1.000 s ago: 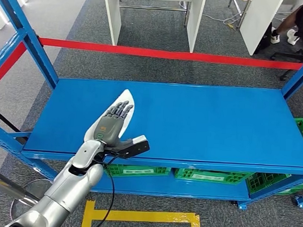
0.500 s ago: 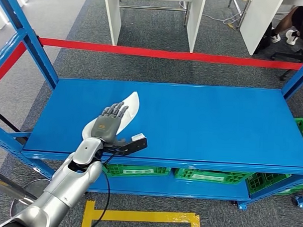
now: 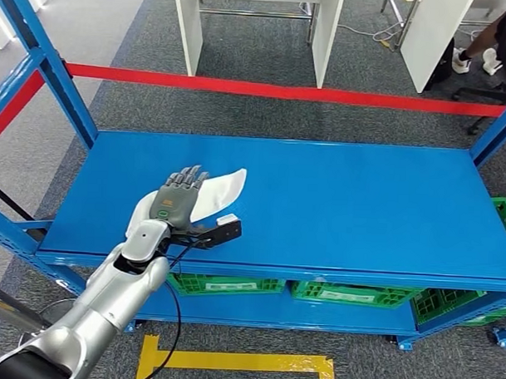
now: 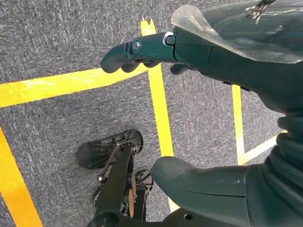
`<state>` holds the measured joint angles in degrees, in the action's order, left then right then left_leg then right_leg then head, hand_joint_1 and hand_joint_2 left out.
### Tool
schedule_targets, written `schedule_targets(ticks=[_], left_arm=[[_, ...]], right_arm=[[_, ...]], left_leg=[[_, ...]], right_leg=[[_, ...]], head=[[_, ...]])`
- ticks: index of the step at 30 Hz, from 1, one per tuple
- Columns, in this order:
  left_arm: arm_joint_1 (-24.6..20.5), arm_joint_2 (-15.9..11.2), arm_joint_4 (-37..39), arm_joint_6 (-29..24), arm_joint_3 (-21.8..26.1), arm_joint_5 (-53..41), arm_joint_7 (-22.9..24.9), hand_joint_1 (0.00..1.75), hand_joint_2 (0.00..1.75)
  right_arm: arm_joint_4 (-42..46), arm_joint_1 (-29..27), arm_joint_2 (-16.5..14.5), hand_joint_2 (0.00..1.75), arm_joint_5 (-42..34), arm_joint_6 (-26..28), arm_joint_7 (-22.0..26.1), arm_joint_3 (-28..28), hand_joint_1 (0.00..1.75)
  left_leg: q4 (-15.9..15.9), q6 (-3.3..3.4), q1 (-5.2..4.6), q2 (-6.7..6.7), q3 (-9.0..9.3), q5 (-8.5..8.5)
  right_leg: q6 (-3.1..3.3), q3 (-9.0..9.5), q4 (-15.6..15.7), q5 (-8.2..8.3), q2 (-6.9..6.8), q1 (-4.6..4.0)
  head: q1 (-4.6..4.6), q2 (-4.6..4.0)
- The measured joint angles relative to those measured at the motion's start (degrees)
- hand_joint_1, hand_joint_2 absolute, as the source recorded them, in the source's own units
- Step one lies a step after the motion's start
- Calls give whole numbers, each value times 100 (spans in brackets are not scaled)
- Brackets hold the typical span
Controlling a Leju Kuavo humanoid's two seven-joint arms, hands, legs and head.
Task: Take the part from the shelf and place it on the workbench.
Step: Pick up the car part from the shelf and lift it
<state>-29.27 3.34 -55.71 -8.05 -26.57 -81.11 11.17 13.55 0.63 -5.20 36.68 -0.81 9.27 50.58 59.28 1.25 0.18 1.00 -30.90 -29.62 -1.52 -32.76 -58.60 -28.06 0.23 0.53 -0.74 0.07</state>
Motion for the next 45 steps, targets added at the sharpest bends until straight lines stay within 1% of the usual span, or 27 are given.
schedule_targets(ticks=[2, 3, 4, 6, 7, 8, 15, 24, 31, 32, 35, 36, 38, 45], left_arm=[[-14, 0, 28, -2, 4, -1, 0, 3, 175], [-21, 0, 39, -2, 8, -2, 0, 29, 175], [-29, 0, 53, 0, 13, -2, 0, 66, 175], [-41, 0, 86, 13, 25, -3, 0, 150, 175], [-43, 0, 108, 19, 29, -4, 1, 168, 175], [-43, 0, 130, 24, 31, -5, 2, 175, 175], [-67, 13, 359, 56, 67, 11, -4, 175, 175], [-256, 37, 716, -38, 160, 139, -234, 175, 175], [-324, 39, 852, -96, 179, 140, -315, 175, 175], [-325, 39, 860, -96, 179, 140, -319, 170, 175], [-326, 42, 886, -97, 179, 140, -324, 170, 175], [-326, 44, 894, -98, 179, 141, -326, 175, 175], [-327, 45, 910, -105, 179, 146, -340, 175, 175], [-291, 41, 915, -272, 217, 373, -676, 175, 175]], right_arm=[[0, 2, 0, 175, 2, 0, 0, 3, 0], [0, 4, 0, 175, 5, 0, 0, 4, 0], [0, 5, 0, 175, 10, -2, 0, 6, 0], [0, 7, 0, 175, 23, -11, 0, 10, 0], [0, 8, 0, 175, 28, -16, 0, 14, 0], [0, 9, 0, 175, 33, -20, 0, 18, 0], [0, 11, 0, 175, 52, -48, 0, 30, 0], [0, 20, 0, 175, 110, -72, 4, 96, 0], [0, 20, -4, 175, 166, -70, 10, 133, 0], [0, 20, -4, 175, 170, -70, 10, 133, 0], [0, 20, -5, 175, 173, -70, 11, 134, 0], [0, 20, -6, 175, 173, -70, 11, 135, 0], [0, 20, -7, 175, 175, -70, 12, 136, 0], [0, 20, -26, 175, 247, -74, 34, 178, 0]], left_leg=[[0, 0, 0, 0, 0, 0], [0, 0, 0, 0, 0, 0], [0, 0, 0, 0, 1, 0], [0, 0, 0, 0, 1, 0], [0, 0, 0, 0, 1, 0], [0, 0, 0, 0, 1, 1], [0, 0, 0, 0, 0, 1], [0, 0, 0, 0, 3, 1], [-1, -1, 0, 1, 14, 5], [-2, -1, 0, 1, 15, 6], [-2, -2, 0, 1, 17, 7], [-2, -2, 0, 1, 17, 7], [-2, -2, 0, 1, 18, 7], [-2, -1, 0, 2, 17, 9]], right_leg=[[0, 0, 0, 0, 0, 0], [0, 0, 0, 0, 0, 0], [0, 0, 0, 0, 0, 0], [0, 1, 0, 0, 0, 0], [0, 0, 0, 0, 0, 0], [0, 0, 0, 0, 0, 0], [0, -1, -1, 0, 1, 0], [0, 4, -1, 0, -2, 0], [-1, 14, -1, 2, -3, 0], [-1, 15, -1, 2, -3, 0], [-1, 16, -1, 3, -3, 0], [-1, 17, -1, 3, -3, 0], [-2, 17, -1, 4, -2, 0], [-2, 18, -1, 5, -4, 0]], head=[[1, 0], [0, 0], [1, 0], [0, 0], [0, 0], [0, 0], [0, 0], [0, 0], [0, 0], [-1, 0], [0, 0], [0, 0], [0, 0], [0, 0]])
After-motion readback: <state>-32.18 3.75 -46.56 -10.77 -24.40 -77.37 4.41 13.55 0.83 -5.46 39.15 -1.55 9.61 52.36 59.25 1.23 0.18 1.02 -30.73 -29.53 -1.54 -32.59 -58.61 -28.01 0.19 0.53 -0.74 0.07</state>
